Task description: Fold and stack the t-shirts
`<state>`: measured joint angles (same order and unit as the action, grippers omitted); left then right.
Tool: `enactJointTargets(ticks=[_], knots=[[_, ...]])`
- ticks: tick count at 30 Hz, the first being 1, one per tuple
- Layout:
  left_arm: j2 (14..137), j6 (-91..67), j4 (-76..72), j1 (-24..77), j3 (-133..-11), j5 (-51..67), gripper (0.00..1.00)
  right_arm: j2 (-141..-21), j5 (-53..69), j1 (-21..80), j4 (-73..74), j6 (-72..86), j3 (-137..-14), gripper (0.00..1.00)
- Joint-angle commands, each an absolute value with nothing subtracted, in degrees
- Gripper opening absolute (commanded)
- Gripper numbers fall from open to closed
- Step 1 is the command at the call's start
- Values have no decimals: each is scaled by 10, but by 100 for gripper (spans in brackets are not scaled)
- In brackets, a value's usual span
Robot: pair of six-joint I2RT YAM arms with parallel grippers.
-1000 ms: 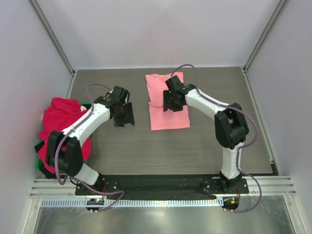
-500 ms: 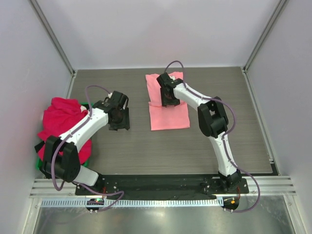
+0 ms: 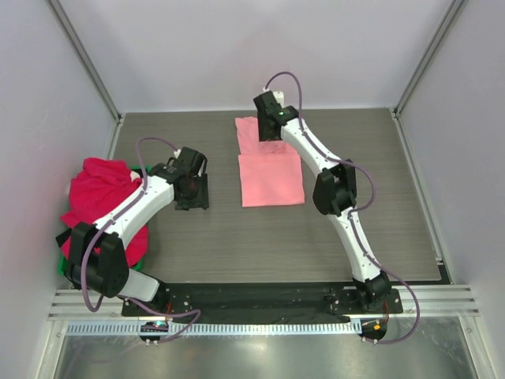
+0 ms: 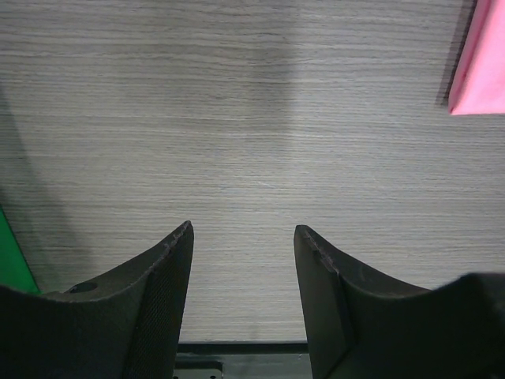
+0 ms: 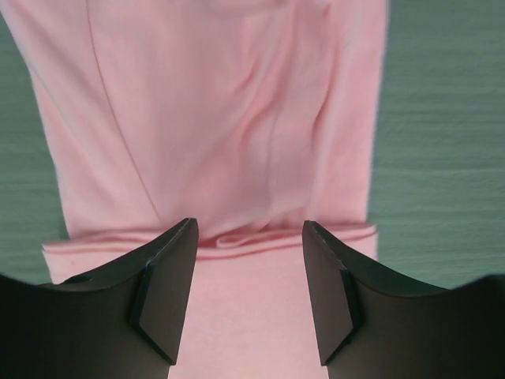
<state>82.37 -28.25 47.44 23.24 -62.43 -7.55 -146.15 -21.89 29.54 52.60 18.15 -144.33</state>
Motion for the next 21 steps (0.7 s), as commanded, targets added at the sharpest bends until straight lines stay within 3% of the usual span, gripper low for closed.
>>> enactJointTargets(ticks=[1, 9, 14, 21], knots=[[813, -281, 471, 235, -622, -87, 55, -1354, -270, 284, 465, 177, -1454, 62], [817, -284, 467, 234, -621, -80, 55, -1159, -249, 276, 406, 214, -1133, 64], [819, -300, 447, 234, -619, -40, 56, -1041, -67, 248, 342, 283, -874, 64], [815, -403, 332, 236, -556, 46, 58, -901, 27, 214, 253, 329, -629, 59]])
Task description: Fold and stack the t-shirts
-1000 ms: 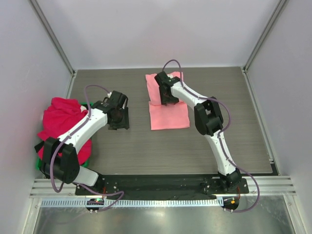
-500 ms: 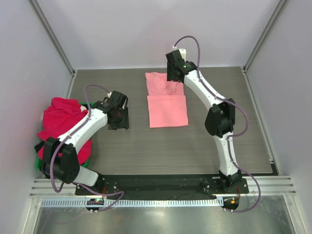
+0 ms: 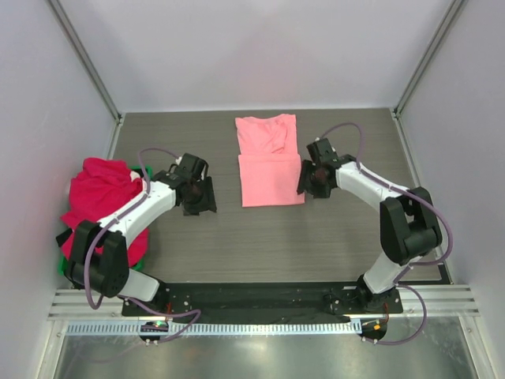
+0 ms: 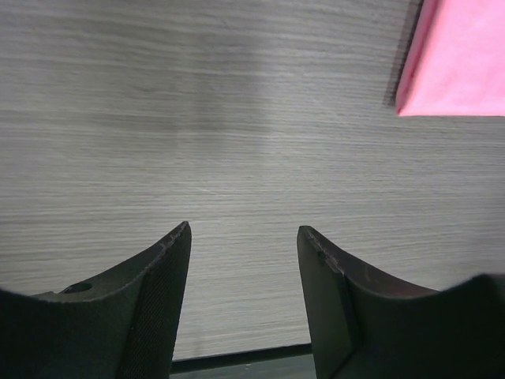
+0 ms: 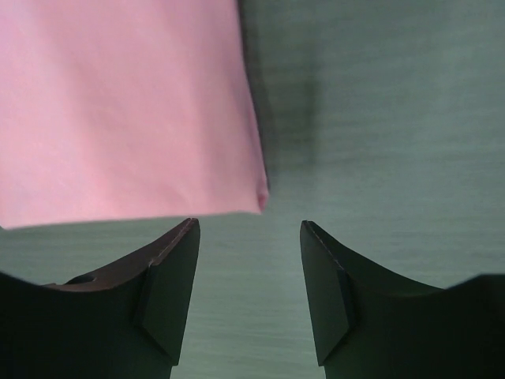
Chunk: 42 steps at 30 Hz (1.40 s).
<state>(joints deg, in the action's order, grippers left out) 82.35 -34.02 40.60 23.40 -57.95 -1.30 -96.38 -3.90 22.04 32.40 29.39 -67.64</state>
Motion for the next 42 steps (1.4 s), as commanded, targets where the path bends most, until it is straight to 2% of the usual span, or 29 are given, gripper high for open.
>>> enactJointTargets(ticks=[1, 5, 11, 20, 30, 42], knots=[[818, -414, 314, 237, -548, 54, 57, -890, 32, 199, 239, 330, -613, 59], [843, -447, 251, 244, -541, 80, 57, -889, 83, 164, 190, 345, -547, 57], [883, -475, 215, 249, -554, 89, 57, -938, 119, 146, 149, 344, -529, 55], [918, -501, 150, 256, -542, 95, 54, -978, 135, 137, 111, 338, -511, 44], [950, -526, 69, 265, -521, 106, 49, -987, 141, 130, 78, 341, -468, 21], [1000, -531, 23, 284, -519, 105, 43, -1013, 153, 128, 17, 353, -422, 8]])
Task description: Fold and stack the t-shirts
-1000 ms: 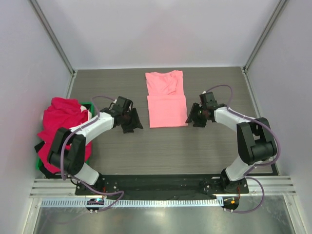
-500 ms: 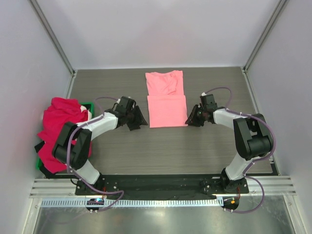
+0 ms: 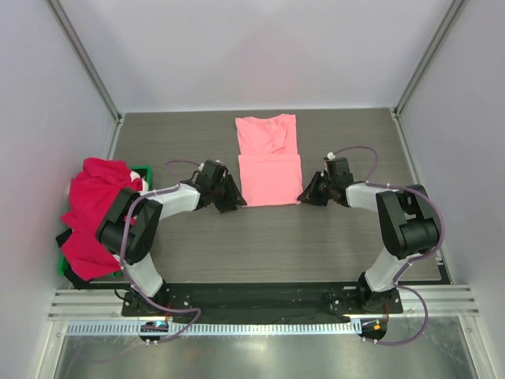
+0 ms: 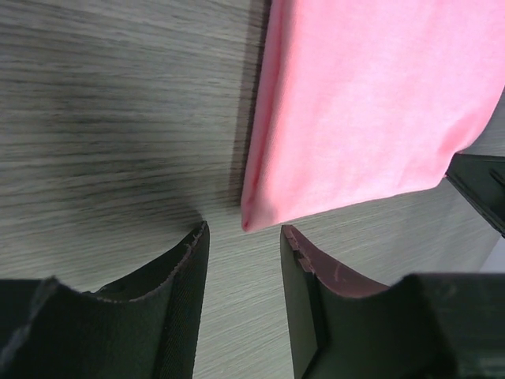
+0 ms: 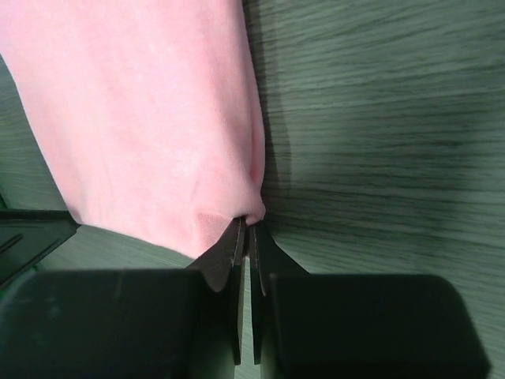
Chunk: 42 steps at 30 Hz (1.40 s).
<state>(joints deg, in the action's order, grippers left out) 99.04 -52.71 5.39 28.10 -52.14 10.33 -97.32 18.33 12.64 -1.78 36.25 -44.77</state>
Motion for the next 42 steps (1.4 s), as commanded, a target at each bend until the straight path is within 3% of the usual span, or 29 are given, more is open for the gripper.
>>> enactJointTargets(ticks=[1, 6, 17, 18, 25, 30, 37, 42], knots=[[1003, -531, 23, 283, -519, 103, 43, -1014, 154, 128, 13, 352, -420, 7], [1019, -529, 21, 285, -519, 90, 39, -1002, 158, 127, 4, 355, -405, 4], [1035, -526, 23, 297, -529, 78, 9, -994, 177, 111, -26, 361, -386, 1], [1036, -526, 30, 296, -531, 77, 1, -992, 178, 106, -25, 364, -385, 1], [1000, -522, 64, 299, -529, 70, 0, -947, 184, 100, 44, 359, -388, 1], [904, -529, 107, 322, -499, 51, 0, -864, 179, 108, 121, 365, -378, 1], [751, -574, 205, 407, -445, 4, 0, -669, 135, 177, 250, 428, -346, 1], [639, -624, 352, 506, -458, -94, 0, -517, 99, 273, 350, 500, -335, 1]])
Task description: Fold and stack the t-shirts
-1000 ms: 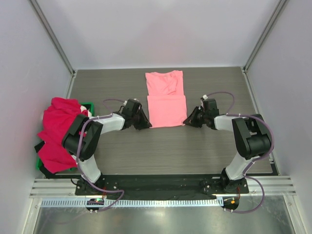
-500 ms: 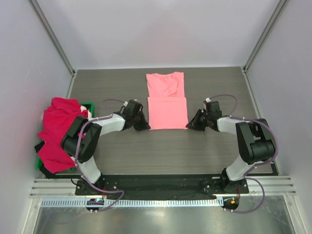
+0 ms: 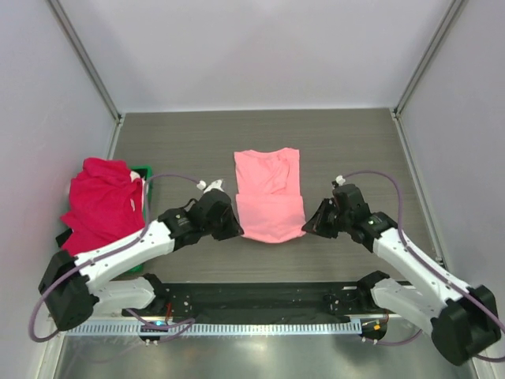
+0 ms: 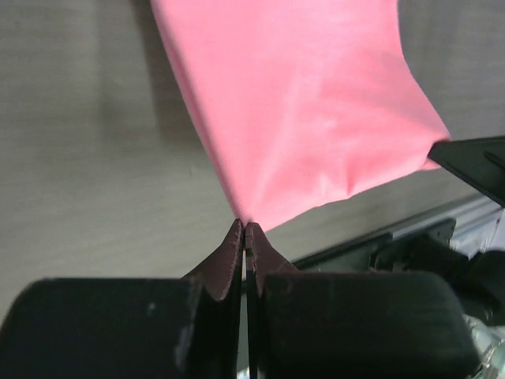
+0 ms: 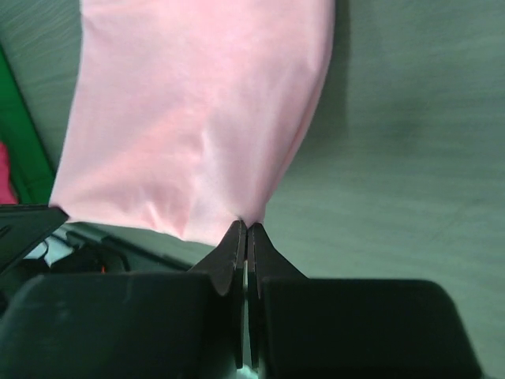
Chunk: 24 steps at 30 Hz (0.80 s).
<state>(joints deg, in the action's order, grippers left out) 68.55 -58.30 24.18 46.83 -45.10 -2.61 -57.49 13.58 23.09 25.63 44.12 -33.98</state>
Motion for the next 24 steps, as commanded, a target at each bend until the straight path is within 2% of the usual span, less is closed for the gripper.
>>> enactJointTargets(ticks=[1, 4, 8, 16, 24], knots=[[610, -642, 370, 537, -464, -111, 0, -492, 85, 285, 363, 529, -337, 1], [564, -664, 438, 567, -478, -132, 0, -413, 74, 310, 402, 569, -351, 1], [526, -658, 475, 573, -490, -166, 0, -401, 45, 311, 452, 556, -404, 1], [565, -593, 531, 556, -582, -257, 0, -538, -32, 310, 468, 482, -542, 1], [641, -503, 487, 437, -642, -180, 0, -670, -64, 295, 468, 421, -658, 1]])
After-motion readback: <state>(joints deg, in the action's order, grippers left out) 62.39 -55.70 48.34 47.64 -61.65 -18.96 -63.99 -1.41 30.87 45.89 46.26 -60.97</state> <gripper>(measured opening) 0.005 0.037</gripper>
